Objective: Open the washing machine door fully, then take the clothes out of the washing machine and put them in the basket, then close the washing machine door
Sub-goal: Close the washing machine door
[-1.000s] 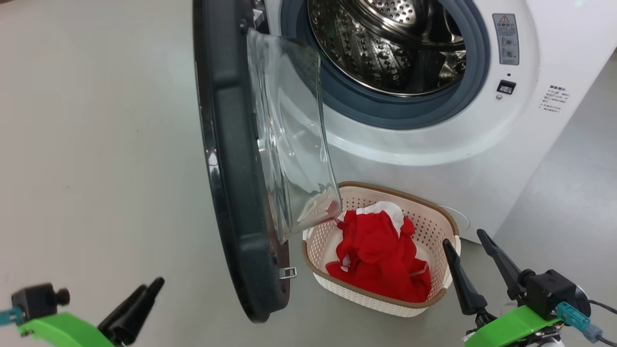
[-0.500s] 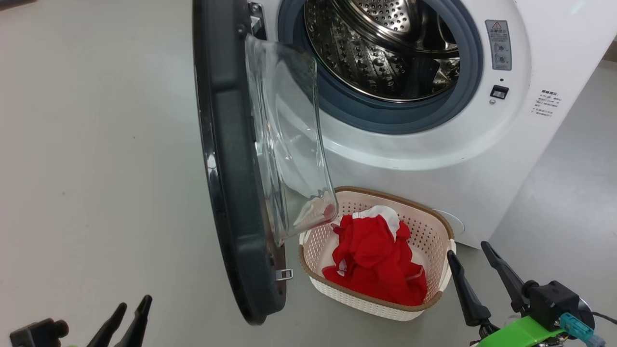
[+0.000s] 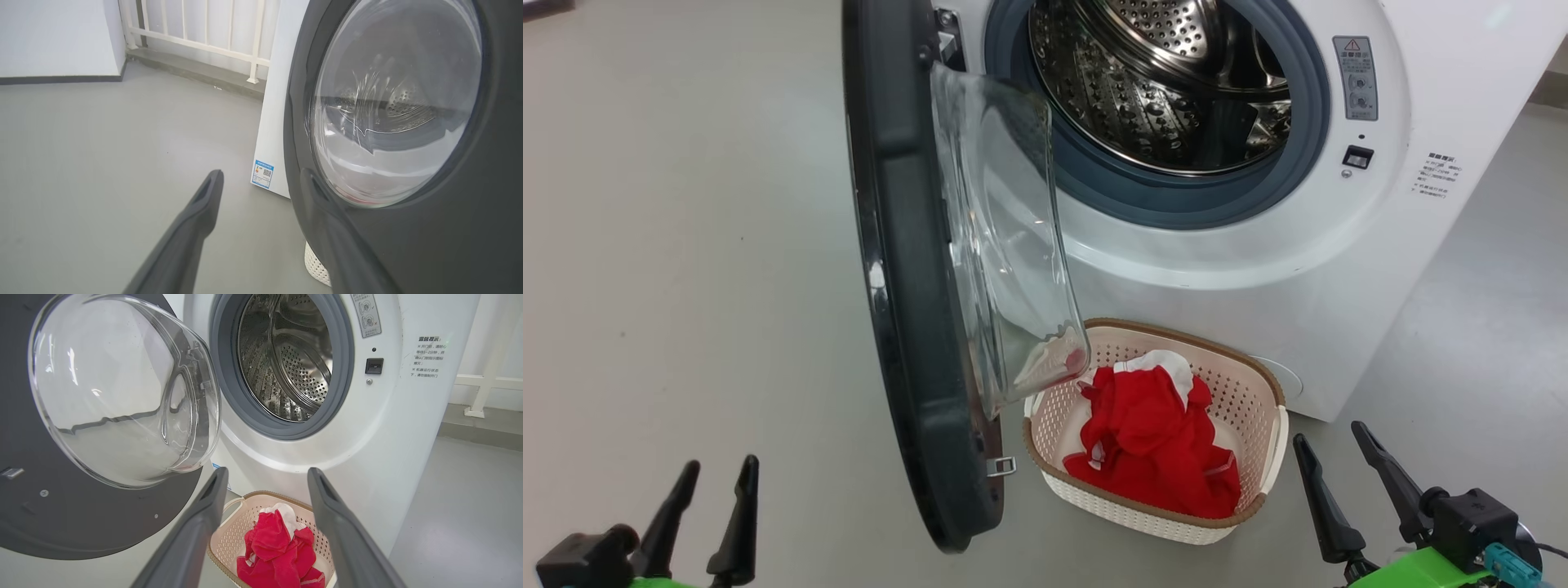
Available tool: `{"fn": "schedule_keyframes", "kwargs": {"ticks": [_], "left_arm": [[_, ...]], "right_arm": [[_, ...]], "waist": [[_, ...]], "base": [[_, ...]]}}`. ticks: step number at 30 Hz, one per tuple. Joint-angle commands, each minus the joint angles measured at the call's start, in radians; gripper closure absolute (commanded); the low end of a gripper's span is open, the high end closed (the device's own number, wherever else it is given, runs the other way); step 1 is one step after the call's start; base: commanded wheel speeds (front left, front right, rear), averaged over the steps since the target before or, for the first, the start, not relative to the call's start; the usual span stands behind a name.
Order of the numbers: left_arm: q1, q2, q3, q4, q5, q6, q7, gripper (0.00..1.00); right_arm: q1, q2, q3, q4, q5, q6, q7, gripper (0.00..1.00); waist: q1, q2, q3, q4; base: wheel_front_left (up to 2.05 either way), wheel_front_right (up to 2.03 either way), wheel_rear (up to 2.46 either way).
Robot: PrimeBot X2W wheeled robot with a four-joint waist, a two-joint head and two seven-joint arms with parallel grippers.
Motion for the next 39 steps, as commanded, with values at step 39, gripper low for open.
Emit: {"fn": "schedule_keyframes", "kwargs": {"ticks": [39], "left_arm": [[0.108,-0.235,0.304,-0.242,0.454,-0.026,-0.012,0.00]], "right_arm": [[0.004,0.008,-0.026,-0.031,-0.009,0.006,-0.006,0.00]], "waist": [[0.0000,0.0000,0.005,-0.016]], "base": [[0.00,0.00,0.00]]}}
